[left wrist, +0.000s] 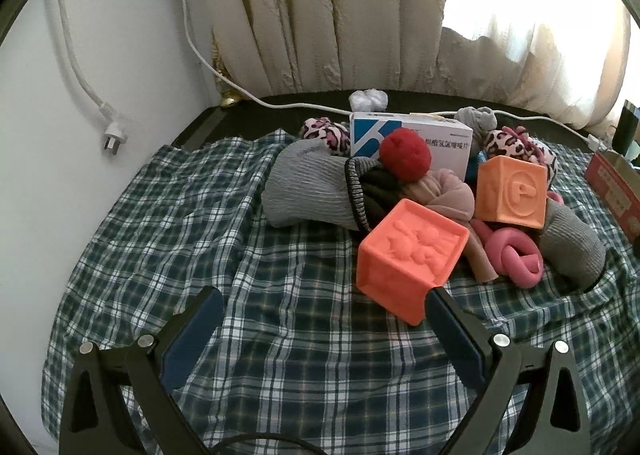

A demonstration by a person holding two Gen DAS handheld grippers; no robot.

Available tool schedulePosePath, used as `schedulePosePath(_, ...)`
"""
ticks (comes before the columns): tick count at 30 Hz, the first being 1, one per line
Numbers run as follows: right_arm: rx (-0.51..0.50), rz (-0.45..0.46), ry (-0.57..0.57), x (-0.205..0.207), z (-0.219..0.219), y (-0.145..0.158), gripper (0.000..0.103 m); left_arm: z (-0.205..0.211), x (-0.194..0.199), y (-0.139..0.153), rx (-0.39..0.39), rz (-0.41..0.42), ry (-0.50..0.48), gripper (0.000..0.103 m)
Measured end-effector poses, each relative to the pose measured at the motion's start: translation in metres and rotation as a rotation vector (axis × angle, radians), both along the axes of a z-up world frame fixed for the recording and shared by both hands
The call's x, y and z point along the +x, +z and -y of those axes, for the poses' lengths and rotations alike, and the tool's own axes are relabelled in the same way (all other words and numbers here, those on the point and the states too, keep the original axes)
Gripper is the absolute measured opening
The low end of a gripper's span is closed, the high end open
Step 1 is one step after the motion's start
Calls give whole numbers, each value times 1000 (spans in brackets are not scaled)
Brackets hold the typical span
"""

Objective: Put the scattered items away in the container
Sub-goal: 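Move the right gripper toward the grey knit sock on the pile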

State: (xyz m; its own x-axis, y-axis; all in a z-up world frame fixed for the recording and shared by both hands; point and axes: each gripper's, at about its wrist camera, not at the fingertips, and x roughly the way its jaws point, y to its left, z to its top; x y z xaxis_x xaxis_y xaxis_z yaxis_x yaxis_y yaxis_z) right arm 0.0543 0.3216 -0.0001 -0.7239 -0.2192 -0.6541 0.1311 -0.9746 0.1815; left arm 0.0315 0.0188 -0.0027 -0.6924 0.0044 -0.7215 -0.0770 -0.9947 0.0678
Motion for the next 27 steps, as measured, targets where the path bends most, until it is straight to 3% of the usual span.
schedulePosePath(6,31,2,90,-6,28,0,103,0,1,4,79,19,-38,102)
schedulePosePath(19,71,33,121,-26,43,-9,103,-32,-19,-7,11,34,-120,102)
schedulePosePath(27,65,54,116,-35,41,-17,103,-36,-31,-18,25,65,-116,102)
